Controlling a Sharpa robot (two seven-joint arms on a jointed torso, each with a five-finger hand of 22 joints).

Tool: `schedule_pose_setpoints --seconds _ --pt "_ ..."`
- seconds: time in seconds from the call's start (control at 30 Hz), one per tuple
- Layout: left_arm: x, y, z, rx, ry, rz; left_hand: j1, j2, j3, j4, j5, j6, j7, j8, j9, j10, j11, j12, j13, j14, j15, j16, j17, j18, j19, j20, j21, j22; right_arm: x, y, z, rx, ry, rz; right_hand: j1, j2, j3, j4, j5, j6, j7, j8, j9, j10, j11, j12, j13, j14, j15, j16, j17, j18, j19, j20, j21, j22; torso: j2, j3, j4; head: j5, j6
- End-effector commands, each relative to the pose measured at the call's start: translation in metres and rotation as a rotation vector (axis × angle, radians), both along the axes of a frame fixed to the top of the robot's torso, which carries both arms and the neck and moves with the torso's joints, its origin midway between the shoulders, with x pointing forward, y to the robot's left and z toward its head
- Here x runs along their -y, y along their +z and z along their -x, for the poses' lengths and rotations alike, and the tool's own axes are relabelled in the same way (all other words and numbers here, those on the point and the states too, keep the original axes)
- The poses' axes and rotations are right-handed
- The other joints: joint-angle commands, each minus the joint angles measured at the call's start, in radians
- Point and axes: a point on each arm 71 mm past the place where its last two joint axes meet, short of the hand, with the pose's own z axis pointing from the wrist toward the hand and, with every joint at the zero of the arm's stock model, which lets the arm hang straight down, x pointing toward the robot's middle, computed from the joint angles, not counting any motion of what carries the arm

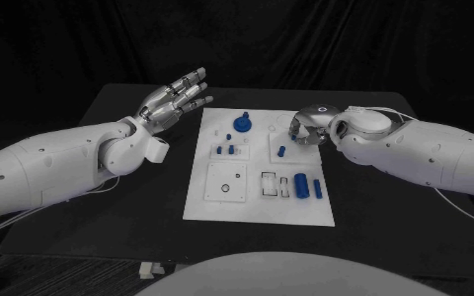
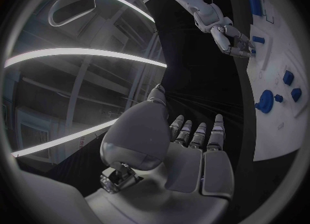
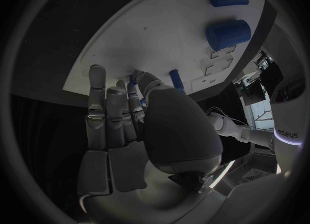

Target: Assemble the parts on the task board

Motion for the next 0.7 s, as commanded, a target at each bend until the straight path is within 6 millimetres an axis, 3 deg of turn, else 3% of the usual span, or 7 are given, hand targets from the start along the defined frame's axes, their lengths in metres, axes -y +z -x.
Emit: schedule_pose_setpoints --seconds 0.03,0.47,0.7 --pt "0.0002 0.0061 0.0008 0.064 0.003 0.073 0.015 0.005 0.002 -0.01 0.012 0.004 0.0 0.002 0.001 0.002 0.009 0.008 0.002 0.001 0.007 0.004 0.002 0.01 0.002 0.009 0.006 0.0 -0.001 -0.0009 0.0004 0.031 0.022 -0.014 -0.004 0.001 0.01 -0.003 -0.004 0.015 0.0 0.009 0.007 0.012 -0.004 0.007 0.002 -0.003 -0.004 0.001 -0.001 -0.001 -0.003 -0.003 0.008 0.037 -0.001 -0.0008 -0.0001 0.004 0.0" --pt "0.0006 0.0041 0.0004 0.057 0.004 0.067 0.032 0.013 0.002 -0.024 0.03 0.008 0.001 0.002 0.001 0.007 0.023 0.02 0.004 0.011 0.015 0.01 0.006 0.011 0.021 0.02 0.014 0.022 -0.0032 -0.0033 0.0013 0.044 0.044 -0.046 0.012 0.016 0.028 -0.027 -0.008 0.078 0.0 0.056 0.058 0.093 -0.015 0.039 0.013 -0.01 0.0 -0.011 -0.022 -0.002 -0.006 -0.003 0.018 0.037 -0.002 -0.0011 0.0004 0.0 0.0" --pt "0.002 0.0023 0.0 0.05 0.001 0.063 0.041 0.02 0.001 -0.032 0.035 0.02 0.012 0.005 0.003 0.015 0.036 0.036 0.006 0.022 0.023 0.018 0.009 0.011 0.045 0.031 0.024 0.047 -0.0046 -0.0024 0.0007 0.055 0.045 -0.061 0.029 0.026 0.035 -0.046 -0.023 0.111 -0.002 0.082 0.086 0.142 -0.027 0.045 0.014 -0.02 -0.009 -0.035 -0.049 0.002 -0.015 -0.008 0.008 0.035 -0.002 -0.0016 -0.0006 0.0 0.0"
